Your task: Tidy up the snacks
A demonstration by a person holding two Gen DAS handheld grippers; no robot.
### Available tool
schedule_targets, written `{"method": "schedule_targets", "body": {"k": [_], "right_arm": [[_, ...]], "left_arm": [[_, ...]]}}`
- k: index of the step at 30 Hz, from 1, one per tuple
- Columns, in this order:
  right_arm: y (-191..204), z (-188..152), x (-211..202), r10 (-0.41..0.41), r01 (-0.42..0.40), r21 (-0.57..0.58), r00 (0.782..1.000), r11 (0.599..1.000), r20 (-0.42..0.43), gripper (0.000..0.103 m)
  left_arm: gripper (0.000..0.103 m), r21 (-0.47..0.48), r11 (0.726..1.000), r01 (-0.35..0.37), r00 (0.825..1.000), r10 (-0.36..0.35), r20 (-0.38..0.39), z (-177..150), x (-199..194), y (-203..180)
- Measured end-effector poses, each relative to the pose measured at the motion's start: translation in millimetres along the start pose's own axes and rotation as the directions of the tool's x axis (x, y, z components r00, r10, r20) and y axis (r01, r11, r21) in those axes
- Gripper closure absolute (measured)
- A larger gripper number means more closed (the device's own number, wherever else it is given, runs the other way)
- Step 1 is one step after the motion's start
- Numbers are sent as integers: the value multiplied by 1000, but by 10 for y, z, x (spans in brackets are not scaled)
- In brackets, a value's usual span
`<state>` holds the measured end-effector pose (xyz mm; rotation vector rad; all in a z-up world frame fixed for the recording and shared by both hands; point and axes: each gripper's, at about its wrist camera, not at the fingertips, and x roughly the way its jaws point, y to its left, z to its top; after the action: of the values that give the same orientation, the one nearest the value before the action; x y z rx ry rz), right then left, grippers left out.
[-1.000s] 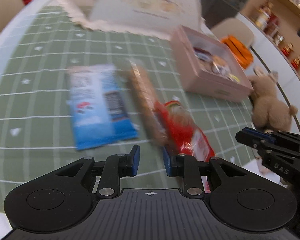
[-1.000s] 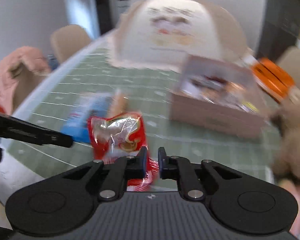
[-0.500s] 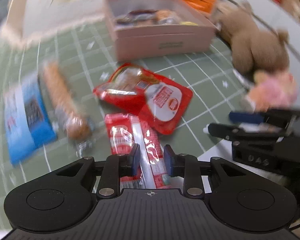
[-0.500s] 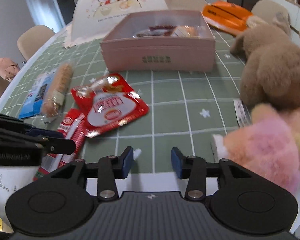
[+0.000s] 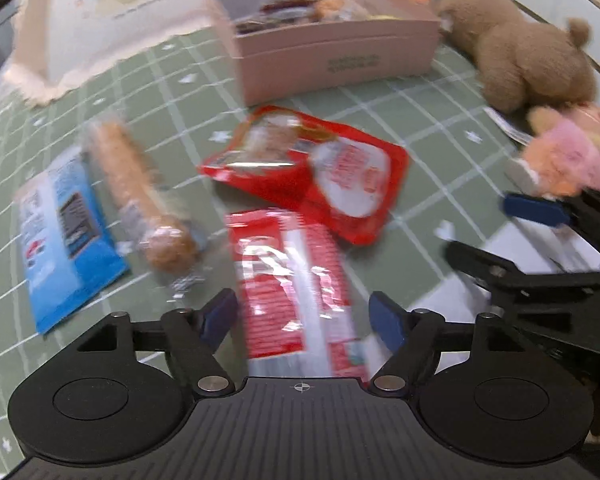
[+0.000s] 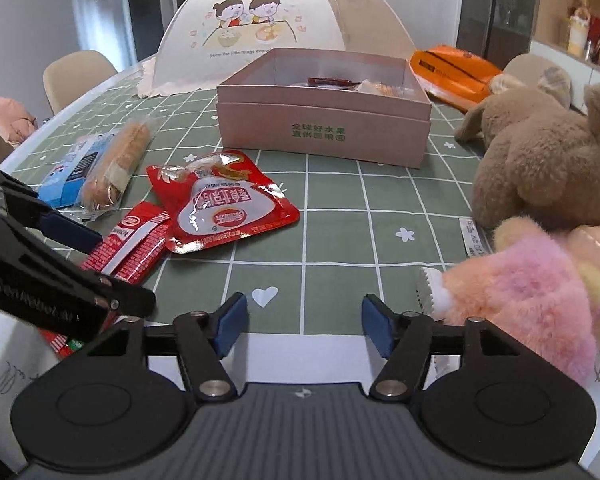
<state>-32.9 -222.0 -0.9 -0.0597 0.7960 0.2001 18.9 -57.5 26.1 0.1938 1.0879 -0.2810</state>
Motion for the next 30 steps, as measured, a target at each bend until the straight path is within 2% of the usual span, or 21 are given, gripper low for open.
{"method": "schedule_targets", "body": {"k": [2,4,6,8,11,12,14,16,18,20,25,30], "right_arm": [[13,-11,-3,-5,5,-1,1000,1000,5,31],[14,-24,-2,-17,17,11,1000,1000,9,28],[13,-31,6,-29,28,18,1000,999,10,22],[-3,-36,17,-35,35,25,999,999,12,18],[-10,-38,20,-38,37,28,999,999,7,14],[-7,-31,21,-35,35,26,999,999,-1,13],[0,21,29,-10,10,6,999,1000,-39,12],[48,159,50,75,-82,-52,989,995,-124,13],[90,296,49,149,-160,-67,979,985,-138,23],[148,457,64,163,-171,-71,982,983,-97,23],[374,824,363,154,-157,-149,988,976,-33,23],[553,1045,842,185,-204,-189,976,961,-114,23]], "left_arm": [[24,-34,999,-5,1000,5,2,1,-1,90],[29,-47,999,6,1000,-6,0,35,-4,138],[42,-68,997,43,999,-43,3,65,-20,180],[45,-98,992,86,996,-84,18,56,-42,239],[61,-140,985,102,995,-99,23,21,-68,328],[61,-165,981,106,994,-104,19,2,-88,384],[61,-197,978,61,998,-60,12,-55,-136,475],[61,-214,977,18,1000,-15,14,-148,-184,572],[61,-256,967,14,1000,-10,17,-220,-204,694],[61,-290,957,16,1000,-12,14,-275,-220,794],[60,-283,958,43,999,-36,27,-339,-233,864],[59,-264,963,52,998,-45,31,-352,-238,863]]}}
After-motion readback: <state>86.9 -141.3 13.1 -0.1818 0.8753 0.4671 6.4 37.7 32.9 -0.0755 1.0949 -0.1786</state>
